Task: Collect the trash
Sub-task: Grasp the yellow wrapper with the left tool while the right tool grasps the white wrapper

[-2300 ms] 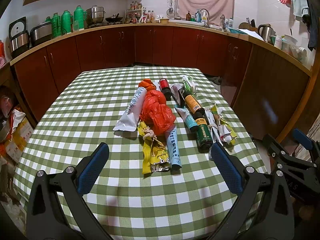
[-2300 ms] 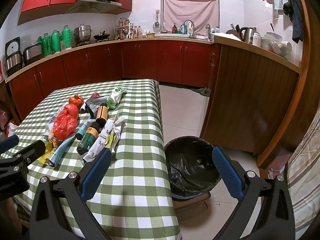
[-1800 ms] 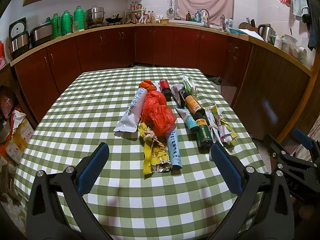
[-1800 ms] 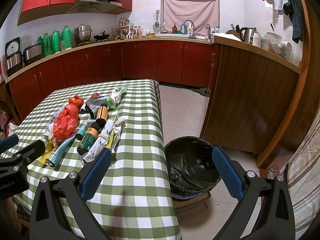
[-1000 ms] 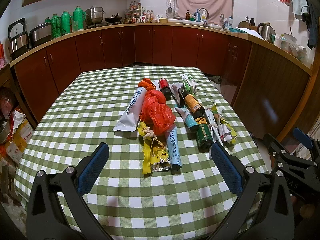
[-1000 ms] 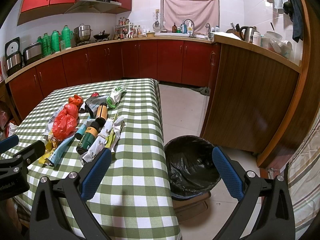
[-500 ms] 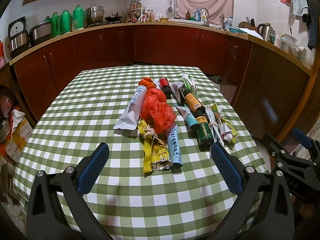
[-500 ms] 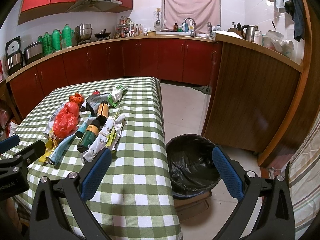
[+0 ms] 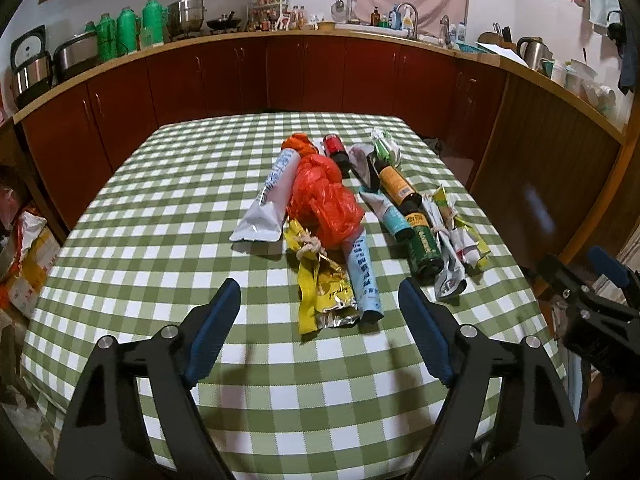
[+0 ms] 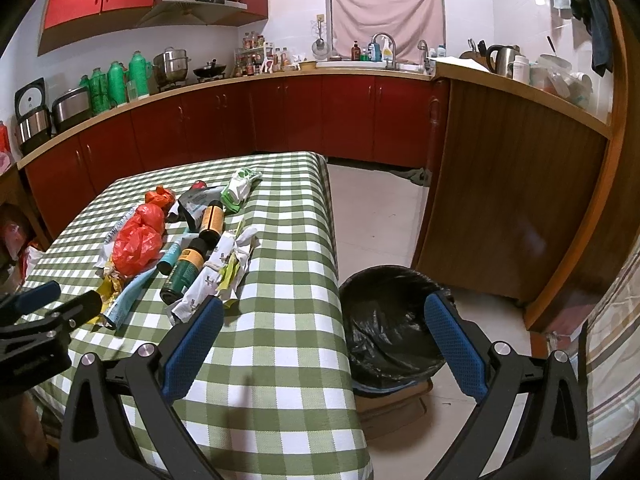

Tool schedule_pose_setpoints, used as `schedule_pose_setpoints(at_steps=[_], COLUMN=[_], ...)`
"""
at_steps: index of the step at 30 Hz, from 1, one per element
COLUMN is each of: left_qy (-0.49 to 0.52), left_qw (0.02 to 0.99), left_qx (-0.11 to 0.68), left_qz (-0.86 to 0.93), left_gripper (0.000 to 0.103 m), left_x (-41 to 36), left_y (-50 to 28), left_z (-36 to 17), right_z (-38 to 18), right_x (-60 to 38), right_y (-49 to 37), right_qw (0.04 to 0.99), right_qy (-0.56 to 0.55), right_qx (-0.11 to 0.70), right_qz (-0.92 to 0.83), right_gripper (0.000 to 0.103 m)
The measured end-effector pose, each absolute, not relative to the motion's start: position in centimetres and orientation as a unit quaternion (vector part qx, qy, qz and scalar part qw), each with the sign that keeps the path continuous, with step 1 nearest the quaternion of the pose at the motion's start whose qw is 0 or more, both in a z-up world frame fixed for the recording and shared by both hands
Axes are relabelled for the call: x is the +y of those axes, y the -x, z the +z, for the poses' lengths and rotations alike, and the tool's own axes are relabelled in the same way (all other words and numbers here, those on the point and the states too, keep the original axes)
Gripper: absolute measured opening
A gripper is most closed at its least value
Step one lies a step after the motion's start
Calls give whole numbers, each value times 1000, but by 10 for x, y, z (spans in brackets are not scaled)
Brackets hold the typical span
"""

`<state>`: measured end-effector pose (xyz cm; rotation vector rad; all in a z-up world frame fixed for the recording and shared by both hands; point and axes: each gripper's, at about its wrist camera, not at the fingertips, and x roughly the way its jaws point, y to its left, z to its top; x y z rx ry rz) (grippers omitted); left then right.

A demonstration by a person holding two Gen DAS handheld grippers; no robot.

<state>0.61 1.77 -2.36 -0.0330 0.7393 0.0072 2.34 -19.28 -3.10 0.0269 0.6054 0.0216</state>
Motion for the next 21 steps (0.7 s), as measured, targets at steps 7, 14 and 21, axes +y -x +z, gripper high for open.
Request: schedule_pose_setpoints(at_steps=[7, 14, 21], left_qy=[18, 20, 30], left_qw=[928, 922, 916], left_qx=[373, 386, 400], left_qz=[10, 9, -9], left_gripper=[63, 55, 39], left_x=[26, 30, 29], left_y=[-11, -18, -34], left_z=[-30, -37, -43], right_z=[-31, -35, -42], right_x=[-193, -192, -193], right_y=[-27, -32, -39], right_qw=[953, 950, 944], right_qy=[-15, -16, -21], right_qx=[303, 311, 326], right_qz=[22, 31, 39], right_gripper=[95, 85, 73])
